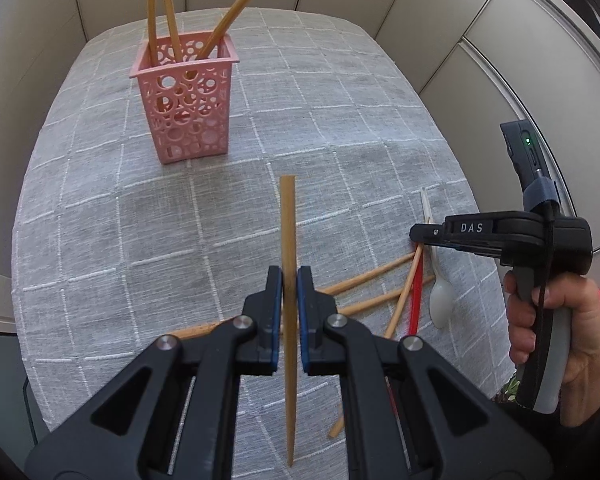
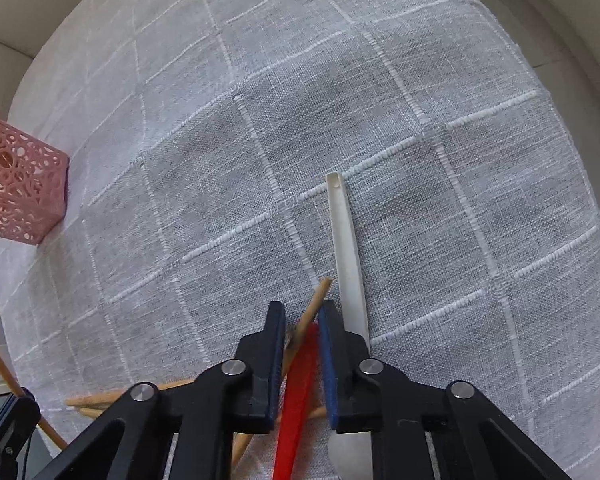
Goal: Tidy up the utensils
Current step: 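Grasp a chopstick beside the red spoon with the left tool while the right tool grasps another, then carry the chopstick in the left tool to the basket while the right tool carries its chopstick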
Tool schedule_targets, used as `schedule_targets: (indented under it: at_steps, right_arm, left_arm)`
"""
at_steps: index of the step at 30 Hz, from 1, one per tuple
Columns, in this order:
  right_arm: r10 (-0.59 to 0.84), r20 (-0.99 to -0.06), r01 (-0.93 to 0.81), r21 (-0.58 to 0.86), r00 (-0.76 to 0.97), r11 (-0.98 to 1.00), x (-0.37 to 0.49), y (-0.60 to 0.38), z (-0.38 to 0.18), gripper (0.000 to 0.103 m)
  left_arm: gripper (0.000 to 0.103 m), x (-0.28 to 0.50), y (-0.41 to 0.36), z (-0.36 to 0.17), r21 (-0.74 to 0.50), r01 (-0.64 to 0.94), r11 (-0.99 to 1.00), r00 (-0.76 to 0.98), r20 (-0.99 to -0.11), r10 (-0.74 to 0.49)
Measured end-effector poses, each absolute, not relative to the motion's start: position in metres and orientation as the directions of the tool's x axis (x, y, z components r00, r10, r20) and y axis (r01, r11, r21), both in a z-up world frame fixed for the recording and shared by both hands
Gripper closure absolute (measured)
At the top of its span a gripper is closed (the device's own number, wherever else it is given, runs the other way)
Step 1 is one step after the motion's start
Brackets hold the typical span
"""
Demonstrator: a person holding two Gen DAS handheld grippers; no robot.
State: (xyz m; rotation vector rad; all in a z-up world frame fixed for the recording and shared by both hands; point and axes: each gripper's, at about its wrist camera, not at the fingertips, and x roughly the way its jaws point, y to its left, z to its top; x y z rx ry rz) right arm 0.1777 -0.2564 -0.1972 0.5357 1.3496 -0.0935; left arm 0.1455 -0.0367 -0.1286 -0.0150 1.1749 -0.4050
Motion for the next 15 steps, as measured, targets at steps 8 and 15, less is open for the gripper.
schedule_targets:
  at_steps: [8, 15]
  right_arm:
    - [0.268, -0.921, 0.315, 0.352, 0.282, 0.881, 0.172, -0.26, -0.178, 0.097]
    - [0.319, -0.867, 0.24, 0.426, 0.382, 0.872, 0.154, -0.253, -0.138, 0.099]
  left_arm:
    - [0.095, 0.143, -0.027, -0.118, -0.201, 0.292, 0.935, 0.37, -0.878, -0.304]
    - [0.095, 0.138, -0.021, -0.1, -0.166, 0.271, 0.948, 0.452, -0.847, -0.278]
